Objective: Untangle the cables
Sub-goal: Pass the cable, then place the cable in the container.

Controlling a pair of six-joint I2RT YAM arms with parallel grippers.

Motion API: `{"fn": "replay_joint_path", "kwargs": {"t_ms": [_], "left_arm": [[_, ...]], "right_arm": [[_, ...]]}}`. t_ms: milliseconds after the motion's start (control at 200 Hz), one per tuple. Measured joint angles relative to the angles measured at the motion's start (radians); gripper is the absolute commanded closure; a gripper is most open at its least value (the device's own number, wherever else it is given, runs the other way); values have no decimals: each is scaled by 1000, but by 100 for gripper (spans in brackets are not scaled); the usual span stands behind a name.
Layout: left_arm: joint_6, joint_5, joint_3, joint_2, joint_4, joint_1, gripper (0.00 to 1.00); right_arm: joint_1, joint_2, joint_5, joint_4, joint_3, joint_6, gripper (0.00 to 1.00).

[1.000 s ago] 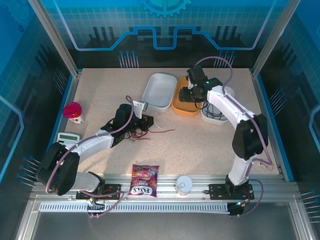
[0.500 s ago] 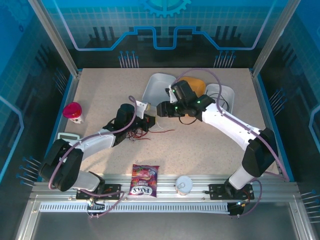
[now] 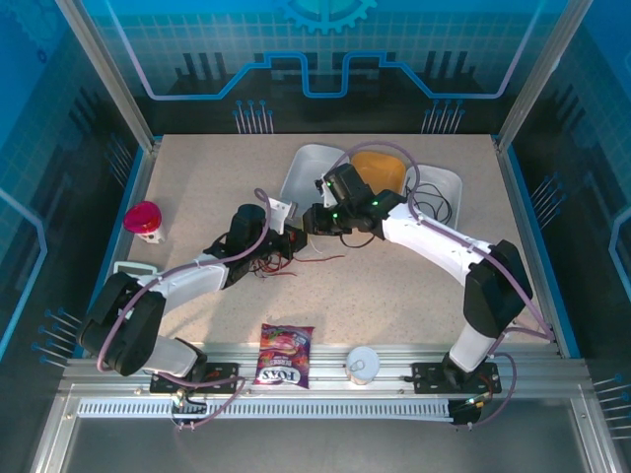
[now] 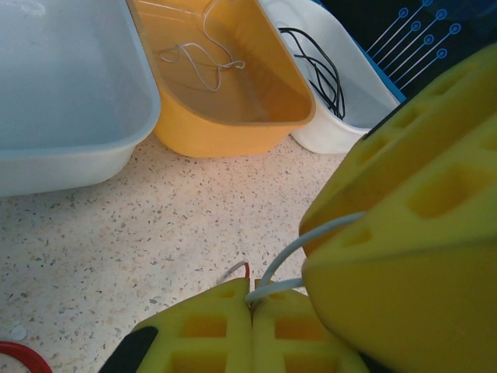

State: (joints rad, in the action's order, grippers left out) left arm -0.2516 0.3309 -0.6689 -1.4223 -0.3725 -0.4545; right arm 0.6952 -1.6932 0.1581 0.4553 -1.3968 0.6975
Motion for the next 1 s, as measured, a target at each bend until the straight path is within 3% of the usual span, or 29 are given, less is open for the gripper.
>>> {"fn": "replay_joint_path", "kwargs": {"t_ms": [60,255,405,665,1001], "left_arm": [[0,0,0,0,0,0,82],[10,0,0,1,0,0,51],[13,-1,24,38,0,0,1],[15,-58,97,226,5,0,1],[-25,-384,111,389,101,2,1]], "right_arm": [[0,0,0,-5,0,2,92],[0,6,-45,0,0,-3,99],[0,56,-117,29,0,-18,100],[-2,182,-306,117,5,-56,100],[-11,359,-499,205,29,-111,100]]}}
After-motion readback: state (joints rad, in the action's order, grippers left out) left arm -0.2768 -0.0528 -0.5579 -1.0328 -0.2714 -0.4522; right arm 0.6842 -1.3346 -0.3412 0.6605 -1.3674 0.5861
